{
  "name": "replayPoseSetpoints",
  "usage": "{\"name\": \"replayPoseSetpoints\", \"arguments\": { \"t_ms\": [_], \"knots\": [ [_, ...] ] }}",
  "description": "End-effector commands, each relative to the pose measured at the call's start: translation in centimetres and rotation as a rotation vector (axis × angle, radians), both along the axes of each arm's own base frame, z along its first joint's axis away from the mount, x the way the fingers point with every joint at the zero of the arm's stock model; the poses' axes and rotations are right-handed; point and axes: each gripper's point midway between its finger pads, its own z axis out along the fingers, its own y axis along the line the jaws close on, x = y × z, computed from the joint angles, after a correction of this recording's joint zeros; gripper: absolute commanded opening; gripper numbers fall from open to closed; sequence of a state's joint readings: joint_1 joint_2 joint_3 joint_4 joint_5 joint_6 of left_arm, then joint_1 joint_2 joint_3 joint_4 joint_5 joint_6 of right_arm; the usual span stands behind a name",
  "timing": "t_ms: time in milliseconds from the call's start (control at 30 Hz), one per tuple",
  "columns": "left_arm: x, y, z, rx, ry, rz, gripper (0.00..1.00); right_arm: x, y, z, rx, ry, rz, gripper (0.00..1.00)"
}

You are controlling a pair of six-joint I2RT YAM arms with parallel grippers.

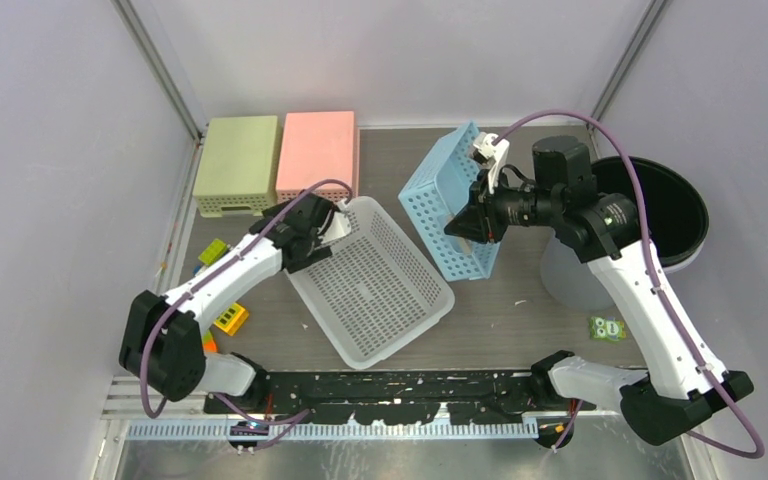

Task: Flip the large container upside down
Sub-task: Move the container to the center of the board, then turn the container upside down at the center of the board.

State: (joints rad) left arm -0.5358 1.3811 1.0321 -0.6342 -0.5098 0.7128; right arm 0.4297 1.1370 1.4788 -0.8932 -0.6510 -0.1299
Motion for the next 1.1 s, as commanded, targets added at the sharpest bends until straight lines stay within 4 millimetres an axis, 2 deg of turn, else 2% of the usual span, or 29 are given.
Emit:
{"name": "replayPoseSetpoints", "arguments": {
  "t_ms": [0, 133, 333, 433, 500, 600, 667, 733, 800, 933, 1067],
  "knots": [
    [-3.2, 3.8, -0.9, 0.085, 0.050, 0.060, 1.00, 0.2, 0.4, 2.2, 0.050, -0.113, 0.036, 0.01],
    [-6.4, 5.7, -1.5, 0.099, 0.111, 0.082, 1.00, 0.3, 0.7, 2.1, 0.059, -0.099, 0.047, 0.01],
    [-10.9, 7.6, -0.3, 0.096, 0.178, 0.090, 1.00, 0.4, 1.2, 1.5, 0.055, -0.054, 0.070, 0.01],
    [-11.7, 7.8, 0.9, 0.082, 0.174, 0.086, 1.00, 0.3, 1.5, 1.3, 0.057, -0.026, 0.094, 0.01],
    [-10.9, 7.1, 2.8, 0.033, 0.118, 0.074, 1.00, 0.2, 1.7, 1.3, 0.061, -0.008, 0.109, 0.01],
    [-8.9, 4.6, 7.2, -0.123, -0.001, 0.019, 1.00, -0.4, 2.1, 1.3, 0.067, 0.022, 0.147, 0.01],
    [-7.8, 2.1, 10.6, -0.259, -0.083, -0.059, 1.00, -1.2, 2.2, 1.3, 0.069, 0.046, 0.189, 0.01],
    [-7.4, -0.6, 13.8, -0.391, -0.144, -0.171, 1.00, -1.9, 2.2, 1.2, 0.072, 0.064, 0.224, 0.01],
    [-7.7, -3.7, 16.2, -0.513, -0.149, -0.314, 1.00, -2.7, 2.2, 1.3, 0.079, 0.069, 0.260, 0.01],
    [-7.7, -7.7, 18.5, -0.635, -0.095, -0.460, 1.00, -3.9, 2.4, 2.2, 0.120, 0.077, 0.301, 0.01],
    [-7.1, -10.4, 18.7, -0.717, -0.057, -0.542, 1.00, -3.2, 3.0, 3.1, 0.208, 0.136, 0.282, 0.01]
  ]
}}
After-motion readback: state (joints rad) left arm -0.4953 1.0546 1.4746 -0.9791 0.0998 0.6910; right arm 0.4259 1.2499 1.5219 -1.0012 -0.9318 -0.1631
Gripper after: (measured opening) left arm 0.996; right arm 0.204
